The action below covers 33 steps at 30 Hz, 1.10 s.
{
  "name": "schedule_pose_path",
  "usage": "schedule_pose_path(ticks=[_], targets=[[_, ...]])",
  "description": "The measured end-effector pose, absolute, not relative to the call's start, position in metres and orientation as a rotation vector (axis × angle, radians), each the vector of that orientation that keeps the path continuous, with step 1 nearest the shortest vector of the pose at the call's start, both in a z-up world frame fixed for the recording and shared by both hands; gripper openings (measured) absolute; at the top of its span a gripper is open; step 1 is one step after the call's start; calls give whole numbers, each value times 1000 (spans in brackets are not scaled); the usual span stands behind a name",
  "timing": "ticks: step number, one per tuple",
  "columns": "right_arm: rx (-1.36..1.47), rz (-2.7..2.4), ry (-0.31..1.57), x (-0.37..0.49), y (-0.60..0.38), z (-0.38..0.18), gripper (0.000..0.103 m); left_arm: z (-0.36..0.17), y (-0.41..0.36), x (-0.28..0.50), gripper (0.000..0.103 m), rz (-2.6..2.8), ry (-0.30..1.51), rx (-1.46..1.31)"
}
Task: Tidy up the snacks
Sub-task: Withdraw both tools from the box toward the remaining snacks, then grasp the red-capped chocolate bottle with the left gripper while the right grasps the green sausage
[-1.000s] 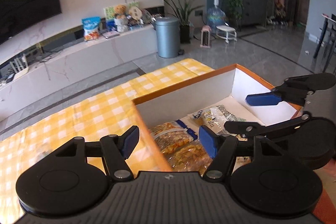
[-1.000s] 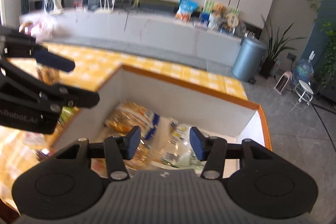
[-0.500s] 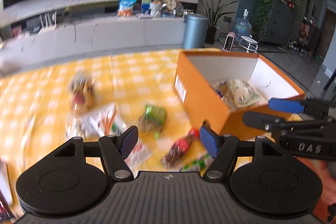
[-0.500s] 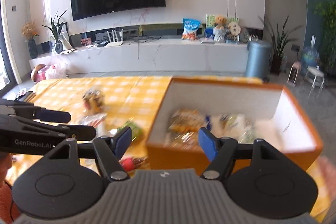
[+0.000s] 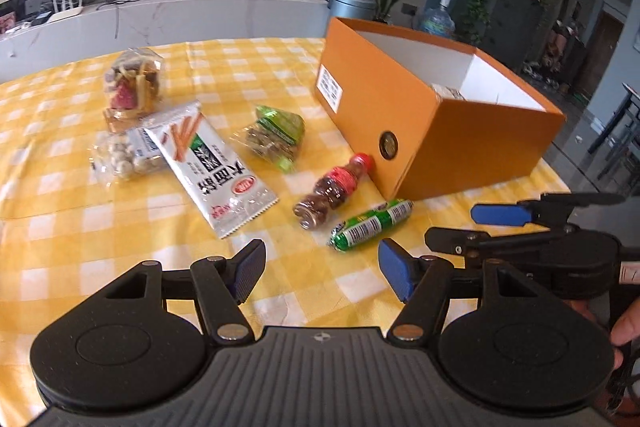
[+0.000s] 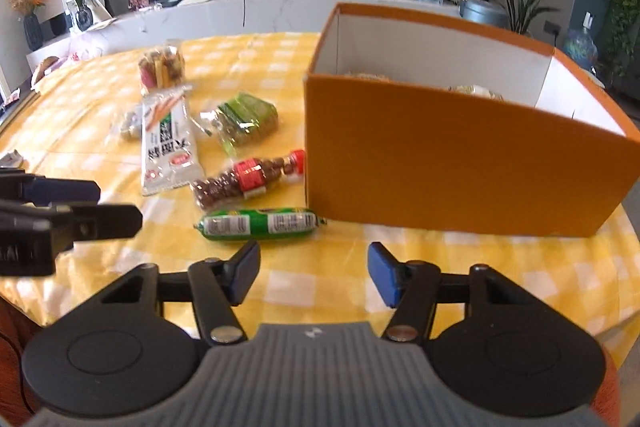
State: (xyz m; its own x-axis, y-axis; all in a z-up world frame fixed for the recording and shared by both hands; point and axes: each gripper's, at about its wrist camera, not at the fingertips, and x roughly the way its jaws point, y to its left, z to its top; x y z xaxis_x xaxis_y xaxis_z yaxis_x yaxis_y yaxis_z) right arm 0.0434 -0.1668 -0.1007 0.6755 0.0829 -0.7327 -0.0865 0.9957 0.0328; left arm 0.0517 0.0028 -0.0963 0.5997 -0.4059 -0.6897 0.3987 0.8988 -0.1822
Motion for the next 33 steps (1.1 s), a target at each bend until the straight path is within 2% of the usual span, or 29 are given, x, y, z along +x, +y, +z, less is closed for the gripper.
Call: schedule_pose_path(ticks=[2, 4, 7, 10, 12, 21, 25, 30, 33], targets=[[-15, 87, 837, 47, -170, -104, 57, -101, -3, 56, 77, -493, 810, 6], [-13, 76, 852, 50, -173, -107, 50, -104, -12, 62, 77, -514, 816, 35], [12, 75, 878, 53, -178, -111, 45, -108, -25, 72, 76, -554, 812, 97], [21, 71, 887, 58, -182, -114, 40, -110, -38, 78, 70, -603, 807, 173], [31, 61, 888, 61, -185, -114, 36, -110, -43, 81, 70, -610, 803, 214], [361, 8, 954, 74, -201, -114, 37, -102, -40, 114, 65, -593, 826, 302], [514, -29, 969, 79, -199, -117, 38, -102, -45, 128, 54, -627, 848, 386], [657, -49, 1005, 87, -195, -122, 38, -107, -58, 142, 45, -685, 867, 474], [703, -71, 1001, 89, -196, -123, 38, -115, -61, 151, 45, -706, 901, 489]])
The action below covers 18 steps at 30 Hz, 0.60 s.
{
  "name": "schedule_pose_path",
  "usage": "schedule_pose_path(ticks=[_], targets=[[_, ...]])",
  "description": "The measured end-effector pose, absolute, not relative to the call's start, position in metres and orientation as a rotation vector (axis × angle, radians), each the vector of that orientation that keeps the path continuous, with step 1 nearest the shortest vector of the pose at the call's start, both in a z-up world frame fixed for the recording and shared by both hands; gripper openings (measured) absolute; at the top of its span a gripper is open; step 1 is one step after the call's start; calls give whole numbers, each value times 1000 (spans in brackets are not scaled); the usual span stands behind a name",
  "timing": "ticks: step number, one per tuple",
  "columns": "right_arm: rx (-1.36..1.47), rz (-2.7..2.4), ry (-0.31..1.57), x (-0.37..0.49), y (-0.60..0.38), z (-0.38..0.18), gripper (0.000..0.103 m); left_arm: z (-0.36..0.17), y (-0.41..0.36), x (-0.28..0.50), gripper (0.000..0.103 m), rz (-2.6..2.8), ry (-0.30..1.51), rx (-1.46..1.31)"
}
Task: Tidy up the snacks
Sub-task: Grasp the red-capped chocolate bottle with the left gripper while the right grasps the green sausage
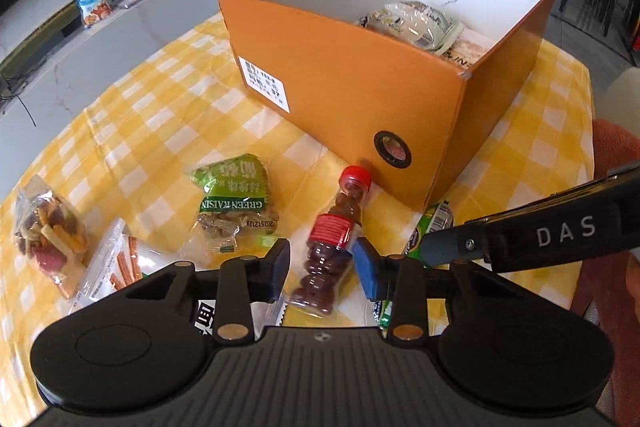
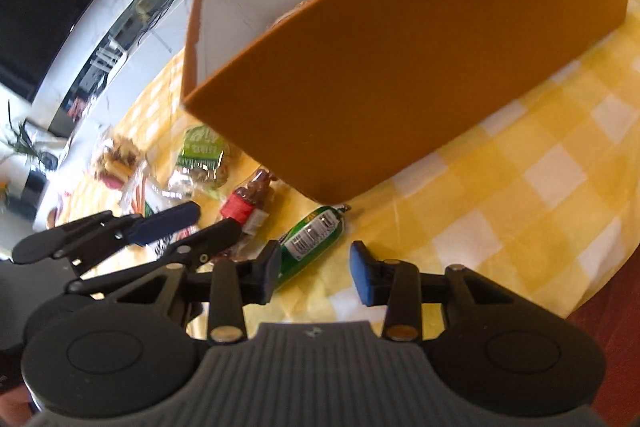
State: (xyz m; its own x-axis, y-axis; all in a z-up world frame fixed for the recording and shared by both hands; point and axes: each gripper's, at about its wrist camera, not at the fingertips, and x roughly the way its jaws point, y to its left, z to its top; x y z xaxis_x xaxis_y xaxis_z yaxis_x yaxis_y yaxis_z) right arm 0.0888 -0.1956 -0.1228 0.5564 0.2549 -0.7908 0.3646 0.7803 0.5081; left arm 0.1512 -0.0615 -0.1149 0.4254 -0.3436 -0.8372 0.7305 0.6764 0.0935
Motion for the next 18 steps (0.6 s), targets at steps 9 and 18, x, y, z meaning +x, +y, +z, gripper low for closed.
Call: schedule_pose_path(ticks=[9, 18], targets=[[767, -82, 984, 95, -202, -120, 48, -130, -62, 164, 46, -724, 960, 450], [719, -70, 982, 91, -204, -117, 23, -126, -56, 138, 32, -669, 992, 364]])
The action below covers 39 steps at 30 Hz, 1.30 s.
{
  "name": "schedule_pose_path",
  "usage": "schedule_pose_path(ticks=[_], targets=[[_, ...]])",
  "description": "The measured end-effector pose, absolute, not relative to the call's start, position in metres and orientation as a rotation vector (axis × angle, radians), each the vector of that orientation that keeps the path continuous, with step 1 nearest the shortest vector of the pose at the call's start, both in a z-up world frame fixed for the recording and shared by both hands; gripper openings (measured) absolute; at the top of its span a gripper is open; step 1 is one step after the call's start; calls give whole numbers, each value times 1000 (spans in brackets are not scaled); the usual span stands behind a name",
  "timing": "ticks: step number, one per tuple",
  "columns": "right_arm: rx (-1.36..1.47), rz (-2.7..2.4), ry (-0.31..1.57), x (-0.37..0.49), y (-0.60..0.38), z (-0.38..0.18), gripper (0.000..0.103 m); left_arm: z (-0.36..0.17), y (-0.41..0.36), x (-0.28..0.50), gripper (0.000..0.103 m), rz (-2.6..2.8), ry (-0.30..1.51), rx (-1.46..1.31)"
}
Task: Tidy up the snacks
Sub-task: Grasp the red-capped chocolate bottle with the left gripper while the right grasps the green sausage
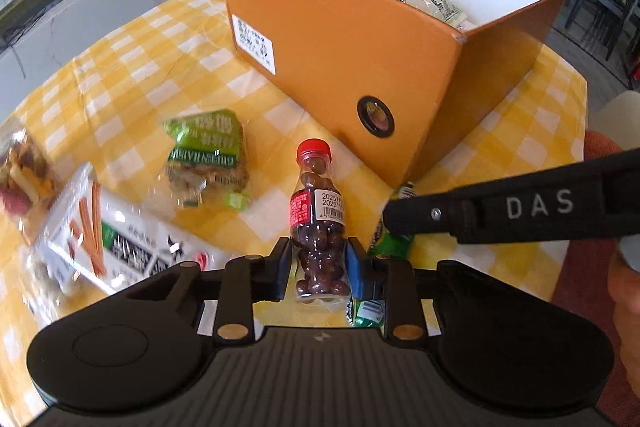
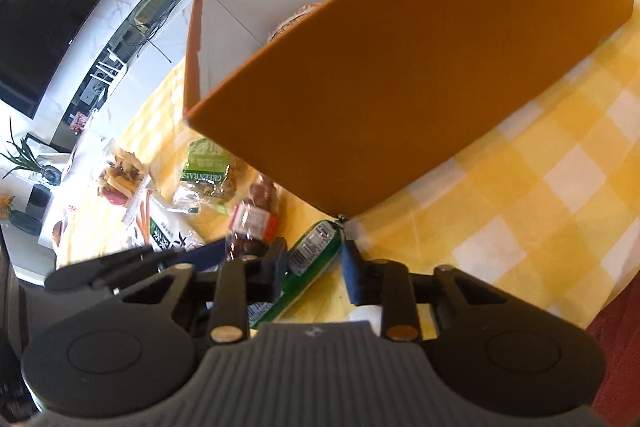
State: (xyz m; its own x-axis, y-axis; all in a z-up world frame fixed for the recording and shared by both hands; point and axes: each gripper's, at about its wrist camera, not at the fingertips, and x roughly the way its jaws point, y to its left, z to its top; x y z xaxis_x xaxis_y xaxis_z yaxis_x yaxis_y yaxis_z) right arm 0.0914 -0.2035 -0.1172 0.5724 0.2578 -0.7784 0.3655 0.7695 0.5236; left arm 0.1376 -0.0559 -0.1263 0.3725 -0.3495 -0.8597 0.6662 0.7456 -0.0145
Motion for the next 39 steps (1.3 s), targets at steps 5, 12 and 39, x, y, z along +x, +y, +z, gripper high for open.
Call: schedule_pose_path(ticks=[5, 12, 39], targets=[[577, 38, 977, 89, -187, -106, 0, -125, -38, 111, 32, -571, 1034, 248], [507, 101, 982, 86, -172, -104, 13, -125, -15, 82, 32, -381, 1037, 156], [329, 167, 996, 100, -124, -113, 22, -128, 6, 89, 34, -345, 980, -12]])
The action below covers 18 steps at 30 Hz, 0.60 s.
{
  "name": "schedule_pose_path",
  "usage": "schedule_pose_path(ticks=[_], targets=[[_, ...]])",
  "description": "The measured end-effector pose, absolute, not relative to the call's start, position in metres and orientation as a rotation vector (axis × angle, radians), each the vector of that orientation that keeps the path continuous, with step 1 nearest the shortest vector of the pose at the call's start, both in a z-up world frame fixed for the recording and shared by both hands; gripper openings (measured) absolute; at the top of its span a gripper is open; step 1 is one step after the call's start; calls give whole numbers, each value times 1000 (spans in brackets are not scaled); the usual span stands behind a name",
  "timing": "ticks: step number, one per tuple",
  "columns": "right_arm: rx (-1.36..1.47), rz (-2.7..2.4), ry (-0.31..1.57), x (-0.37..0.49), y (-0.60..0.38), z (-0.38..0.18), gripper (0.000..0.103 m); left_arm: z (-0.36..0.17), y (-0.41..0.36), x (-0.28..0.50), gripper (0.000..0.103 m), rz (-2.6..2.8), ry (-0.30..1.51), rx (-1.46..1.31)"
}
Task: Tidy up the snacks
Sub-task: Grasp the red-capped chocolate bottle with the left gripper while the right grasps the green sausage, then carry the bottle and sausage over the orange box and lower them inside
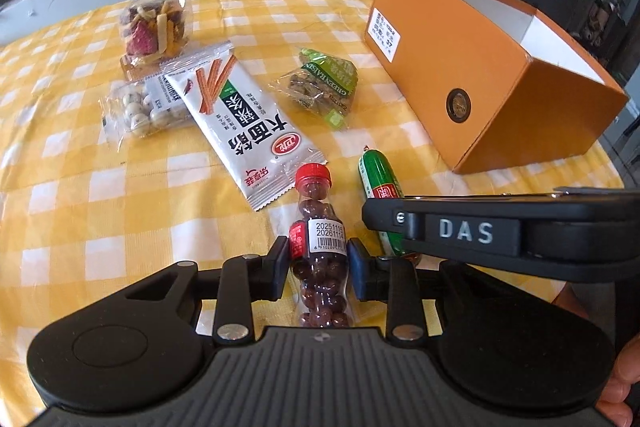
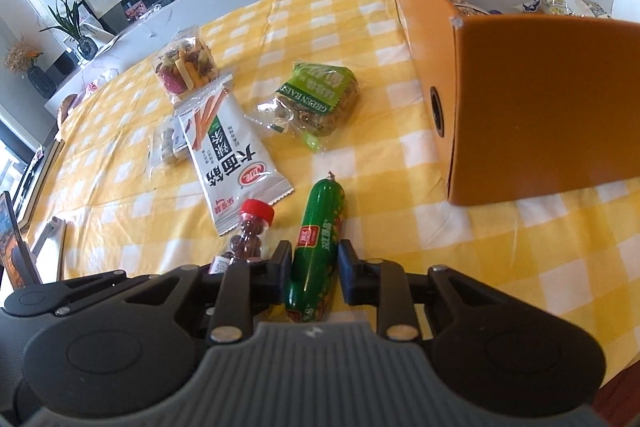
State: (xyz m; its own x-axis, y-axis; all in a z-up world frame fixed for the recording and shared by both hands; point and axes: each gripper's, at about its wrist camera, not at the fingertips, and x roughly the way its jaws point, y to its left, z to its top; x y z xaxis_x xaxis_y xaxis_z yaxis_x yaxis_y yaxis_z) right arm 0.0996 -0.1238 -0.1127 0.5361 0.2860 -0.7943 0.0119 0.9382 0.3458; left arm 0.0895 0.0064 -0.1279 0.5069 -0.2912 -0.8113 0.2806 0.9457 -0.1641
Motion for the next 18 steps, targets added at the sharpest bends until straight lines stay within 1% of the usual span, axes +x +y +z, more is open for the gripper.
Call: schedule_pose_path(ticks=[7, 13, 18], targets=[[299, 203, 919, 90, -129, -91, 21, -114, 13, 79, 34, -323, 949, -90], [268, 261, 841, 74, -141, -62, 21, -80, 12, 73, 35, -329, 881, -133], [238, 302, 739, 58, -161, -30, 21, -45, 1, 72, 35, -376, 814, -159]])
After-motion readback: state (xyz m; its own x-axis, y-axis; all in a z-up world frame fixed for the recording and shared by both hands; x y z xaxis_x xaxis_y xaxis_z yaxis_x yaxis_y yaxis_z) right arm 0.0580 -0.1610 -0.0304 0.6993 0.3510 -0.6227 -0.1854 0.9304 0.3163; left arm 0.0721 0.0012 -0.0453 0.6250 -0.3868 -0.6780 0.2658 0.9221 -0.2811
